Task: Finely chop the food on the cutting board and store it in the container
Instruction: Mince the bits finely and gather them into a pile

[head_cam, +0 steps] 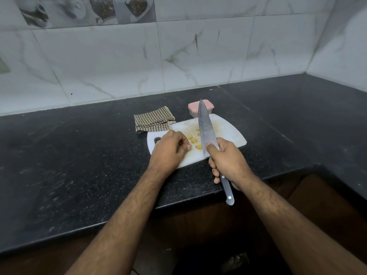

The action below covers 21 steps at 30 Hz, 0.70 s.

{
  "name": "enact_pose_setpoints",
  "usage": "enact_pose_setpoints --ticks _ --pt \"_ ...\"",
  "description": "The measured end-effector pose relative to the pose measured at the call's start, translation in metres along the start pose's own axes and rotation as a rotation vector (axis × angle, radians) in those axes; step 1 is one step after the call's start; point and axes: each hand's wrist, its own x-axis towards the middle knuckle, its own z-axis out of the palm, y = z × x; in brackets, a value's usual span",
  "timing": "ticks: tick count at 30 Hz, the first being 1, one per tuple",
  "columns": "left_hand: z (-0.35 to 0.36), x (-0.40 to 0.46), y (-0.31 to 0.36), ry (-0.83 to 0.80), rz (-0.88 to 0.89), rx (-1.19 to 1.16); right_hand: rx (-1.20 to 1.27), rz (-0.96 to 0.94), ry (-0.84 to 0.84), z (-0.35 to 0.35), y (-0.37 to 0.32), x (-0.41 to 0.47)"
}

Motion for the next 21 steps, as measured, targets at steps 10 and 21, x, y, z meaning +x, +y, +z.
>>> enact_pose_setpoints --ticks 10,21 --pt "0.0003 0.0023 -0.0070 0.124 -0.126 -0.106 0.002 0.001 -0.001 0.0007 0.0000 -0.0007" --pt "-0.0010 0.0011 -0.0024 0.075 -0.149 -0.085 0.016 0.008 0.000 0.0013 -0.0004 -0.0012"
